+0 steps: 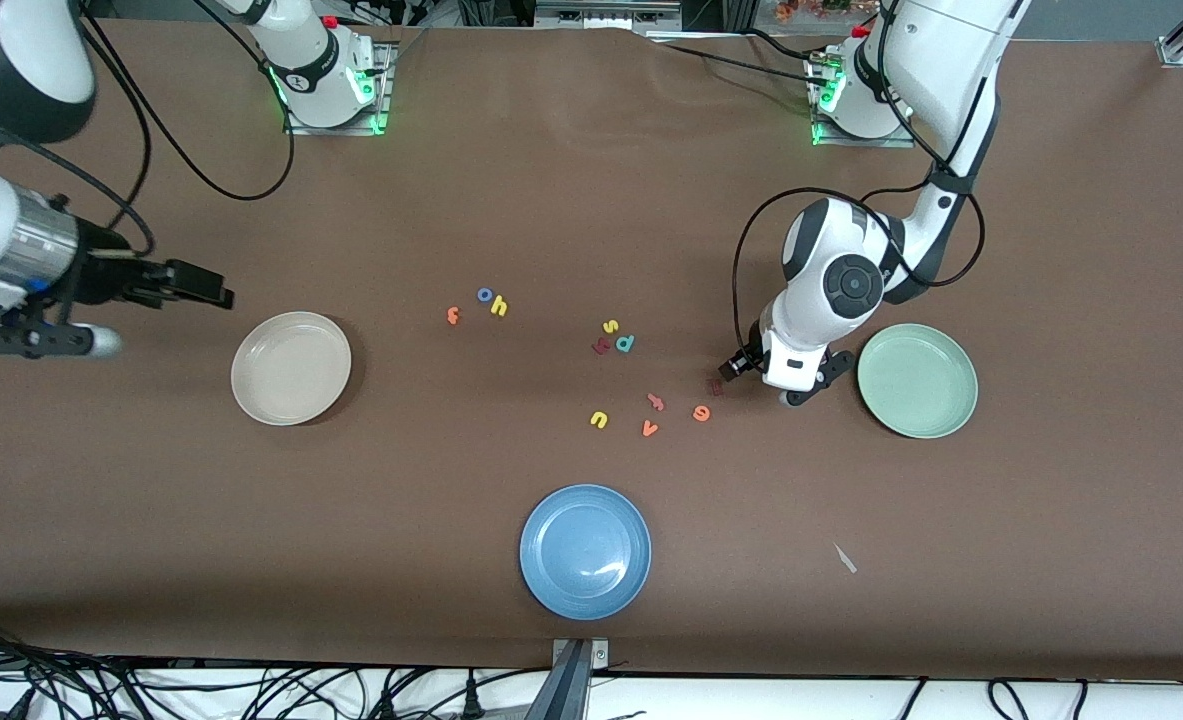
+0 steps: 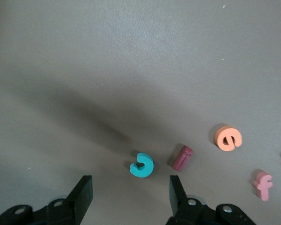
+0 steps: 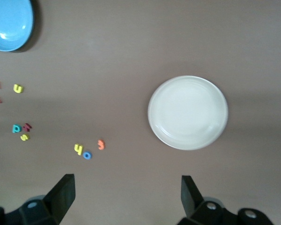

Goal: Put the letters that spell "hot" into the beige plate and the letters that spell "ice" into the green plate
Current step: 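Reach the left gripper to the cyan c while the right gripper reaches letters, then grasp the cyan c with the left gripper while the right gripper grasps orange 3, then drop the c on the green plate while the right gripper drops 3 on cream plate, then reach the left gripper to the red i while the right gripper reaches yellow 4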

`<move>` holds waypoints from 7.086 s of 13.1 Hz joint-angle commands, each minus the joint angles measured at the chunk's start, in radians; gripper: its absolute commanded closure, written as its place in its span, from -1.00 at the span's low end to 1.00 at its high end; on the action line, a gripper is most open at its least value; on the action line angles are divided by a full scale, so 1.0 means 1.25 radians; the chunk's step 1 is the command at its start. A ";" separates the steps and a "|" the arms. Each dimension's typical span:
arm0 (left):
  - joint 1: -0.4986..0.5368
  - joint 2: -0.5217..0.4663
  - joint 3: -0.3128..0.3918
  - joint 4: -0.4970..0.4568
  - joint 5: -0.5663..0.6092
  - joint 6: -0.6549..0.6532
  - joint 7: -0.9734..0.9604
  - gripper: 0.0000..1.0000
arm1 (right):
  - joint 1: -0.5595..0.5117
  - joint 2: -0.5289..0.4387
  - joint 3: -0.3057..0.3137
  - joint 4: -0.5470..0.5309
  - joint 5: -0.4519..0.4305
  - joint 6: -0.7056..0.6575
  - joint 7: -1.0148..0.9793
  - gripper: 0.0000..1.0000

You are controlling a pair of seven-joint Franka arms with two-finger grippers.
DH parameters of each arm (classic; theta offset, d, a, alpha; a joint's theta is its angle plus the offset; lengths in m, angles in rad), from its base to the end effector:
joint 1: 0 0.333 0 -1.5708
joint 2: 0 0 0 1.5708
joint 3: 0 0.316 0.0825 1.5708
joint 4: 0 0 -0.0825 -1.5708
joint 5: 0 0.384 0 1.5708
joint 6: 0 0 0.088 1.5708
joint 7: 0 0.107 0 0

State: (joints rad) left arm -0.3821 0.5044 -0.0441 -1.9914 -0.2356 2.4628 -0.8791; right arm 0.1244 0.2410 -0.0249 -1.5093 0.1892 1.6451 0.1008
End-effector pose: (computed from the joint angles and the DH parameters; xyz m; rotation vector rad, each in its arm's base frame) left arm 0.5525 -0.2499 0.2032 2.8686 0.9575 -0.1937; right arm 0.6195 0.0823 0.5188 -2.9655 0.0370 0.1822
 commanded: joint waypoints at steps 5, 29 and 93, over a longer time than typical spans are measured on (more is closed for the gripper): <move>-0.022 0.042 0.008 0.006 -0.009 0.078 -0.010 -0.43 | 0.094 0.077 0.028 -0.065 -0.005 0.195 0.096 -0.99; -0.031 0.064 0.016 0.006 0.060 0.076 -0.021 0.54 | 0.190 0.139 0.160 -0.561 -0.227 0.792 0.453 -0.98; 0.051 0.177 -0.024 0.289 0.111 -0.089 -0.197 -1.00 | 0.227 0.200 0.225 -0.547 -0.239 0.916 0.699 -0.33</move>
State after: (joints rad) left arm -0.2916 0.7209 -0.0824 -1.6305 -0.0774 2.3383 -1.0927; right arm 0.3953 0.4647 0.2682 -2.2096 -0.0855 2.7593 0.9610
